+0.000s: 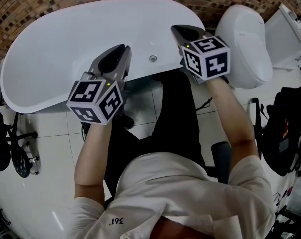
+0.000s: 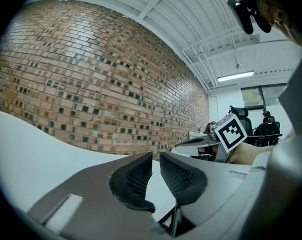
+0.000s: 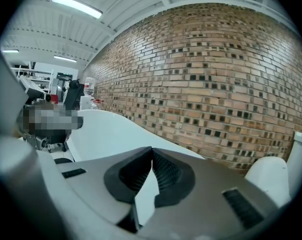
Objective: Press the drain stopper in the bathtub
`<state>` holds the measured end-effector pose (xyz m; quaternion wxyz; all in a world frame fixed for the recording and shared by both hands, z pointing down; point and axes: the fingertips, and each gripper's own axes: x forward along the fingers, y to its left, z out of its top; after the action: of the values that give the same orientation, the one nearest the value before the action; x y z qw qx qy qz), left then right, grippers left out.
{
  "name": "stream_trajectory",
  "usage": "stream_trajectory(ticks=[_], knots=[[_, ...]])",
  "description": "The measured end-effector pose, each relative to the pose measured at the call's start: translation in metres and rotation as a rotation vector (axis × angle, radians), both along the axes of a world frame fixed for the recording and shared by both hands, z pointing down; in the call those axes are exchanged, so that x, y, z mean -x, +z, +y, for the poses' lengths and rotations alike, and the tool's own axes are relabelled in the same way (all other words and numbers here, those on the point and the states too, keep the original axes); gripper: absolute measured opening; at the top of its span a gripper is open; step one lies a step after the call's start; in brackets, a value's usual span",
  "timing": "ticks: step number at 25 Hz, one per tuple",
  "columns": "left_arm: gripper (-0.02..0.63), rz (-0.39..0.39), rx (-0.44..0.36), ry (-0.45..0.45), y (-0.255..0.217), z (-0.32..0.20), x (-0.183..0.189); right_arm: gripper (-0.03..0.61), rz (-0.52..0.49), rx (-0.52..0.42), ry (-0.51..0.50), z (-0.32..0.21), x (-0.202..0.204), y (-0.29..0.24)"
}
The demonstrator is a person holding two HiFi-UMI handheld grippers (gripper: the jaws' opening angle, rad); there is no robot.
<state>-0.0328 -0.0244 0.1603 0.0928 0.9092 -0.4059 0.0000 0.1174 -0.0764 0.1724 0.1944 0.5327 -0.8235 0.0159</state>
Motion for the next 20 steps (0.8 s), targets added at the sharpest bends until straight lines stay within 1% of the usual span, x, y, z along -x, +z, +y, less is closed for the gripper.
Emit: stream_trajectory(ticks=[7,20], knots=[[0.057,-0.059,-0.002,-0.04,0.017,-0.001,0.009,0.017,-0.033,0.004,0.01,0.013,0.005,0.017],[0.057,-0.042,0.029,-0.102,0.036,0.001,0.024,0.017,-0.105,0.014,0.029,0.024,0.01,0.033]])
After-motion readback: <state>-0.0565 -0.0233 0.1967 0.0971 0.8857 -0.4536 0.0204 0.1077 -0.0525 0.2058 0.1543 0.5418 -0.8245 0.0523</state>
